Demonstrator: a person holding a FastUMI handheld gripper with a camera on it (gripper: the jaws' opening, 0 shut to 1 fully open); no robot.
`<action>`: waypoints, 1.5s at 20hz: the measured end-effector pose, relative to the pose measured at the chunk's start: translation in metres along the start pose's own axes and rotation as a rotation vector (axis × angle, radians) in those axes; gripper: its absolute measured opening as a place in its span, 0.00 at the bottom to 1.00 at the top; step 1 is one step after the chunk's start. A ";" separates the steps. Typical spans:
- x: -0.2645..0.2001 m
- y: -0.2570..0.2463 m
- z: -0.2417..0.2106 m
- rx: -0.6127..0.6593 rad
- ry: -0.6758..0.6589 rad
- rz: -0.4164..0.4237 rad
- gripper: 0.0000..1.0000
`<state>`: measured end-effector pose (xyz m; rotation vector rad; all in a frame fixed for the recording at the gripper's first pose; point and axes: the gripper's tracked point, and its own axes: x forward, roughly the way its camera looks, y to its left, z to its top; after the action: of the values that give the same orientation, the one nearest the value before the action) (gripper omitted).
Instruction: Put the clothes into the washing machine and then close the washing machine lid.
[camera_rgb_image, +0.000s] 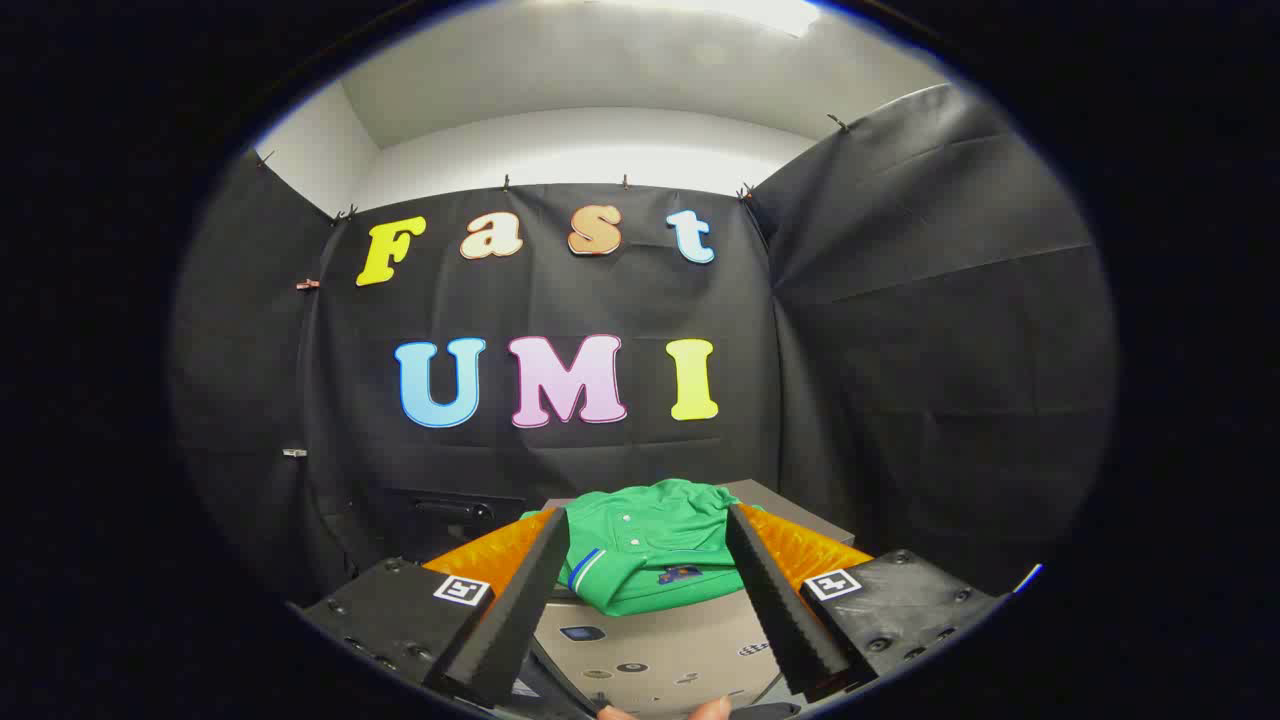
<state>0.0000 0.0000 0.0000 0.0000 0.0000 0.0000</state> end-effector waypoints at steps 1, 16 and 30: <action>0.000 0.001 0.001 0.000 0.000 0.000 0.98; -0.004 -0.001 0.005 -0.019 -0.009 0.002 0.98; 0.059 0.015 0.010 -0.065 0.076 0.089 0.98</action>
<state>0.0590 0.0146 0.0098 -0.0652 0.0760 0.0888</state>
